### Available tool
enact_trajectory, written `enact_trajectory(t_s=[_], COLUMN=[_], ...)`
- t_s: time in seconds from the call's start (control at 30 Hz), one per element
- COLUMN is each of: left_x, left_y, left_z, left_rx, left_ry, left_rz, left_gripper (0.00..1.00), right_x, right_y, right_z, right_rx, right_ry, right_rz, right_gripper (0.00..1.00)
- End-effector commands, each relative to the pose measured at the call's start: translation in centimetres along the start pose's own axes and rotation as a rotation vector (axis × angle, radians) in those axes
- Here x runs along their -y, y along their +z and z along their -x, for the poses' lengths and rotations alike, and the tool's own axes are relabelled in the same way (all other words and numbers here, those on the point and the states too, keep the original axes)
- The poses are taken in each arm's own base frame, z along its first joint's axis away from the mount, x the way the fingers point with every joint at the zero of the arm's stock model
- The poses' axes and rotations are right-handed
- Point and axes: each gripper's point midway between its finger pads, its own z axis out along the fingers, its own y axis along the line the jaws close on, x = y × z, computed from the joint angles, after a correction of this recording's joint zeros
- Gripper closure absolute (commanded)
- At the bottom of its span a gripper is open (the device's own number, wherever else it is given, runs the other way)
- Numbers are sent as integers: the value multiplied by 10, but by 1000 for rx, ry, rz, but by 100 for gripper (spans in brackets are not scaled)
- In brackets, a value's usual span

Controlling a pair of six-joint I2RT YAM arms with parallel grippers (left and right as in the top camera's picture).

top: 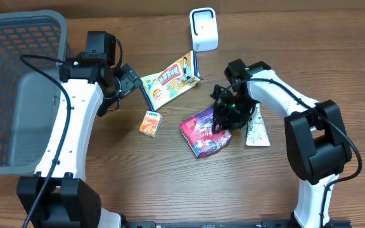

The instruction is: Scan the item barcode

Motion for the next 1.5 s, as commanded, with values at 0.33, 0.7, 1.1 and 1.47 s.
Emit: enact_trajectory(t_s=[0.33, 0.7, 1.1, 1.47], left_x=[0, 0, 0, 0], left_y=[-7, -7, -7, -7], left_z=[7, 7, 7, 7], left_rx=[31, 31, 31, 31], left_ry=[14, 14, 14, 14], left_rz=[-5, -5, -5, -5], left_gripper=[0, 0, 0, 0], right_x=[-34, -16, 8, 23], right_y=[-96, -209, -208, -198], right_z=[71, 184, 253, 259], right_rx=[291, 877, 1089, 1097], right_ry=[175, 317, 447, 494], right_rz=[33, 65, 178, 153], right_gripper=[96, 96, 96, 96])
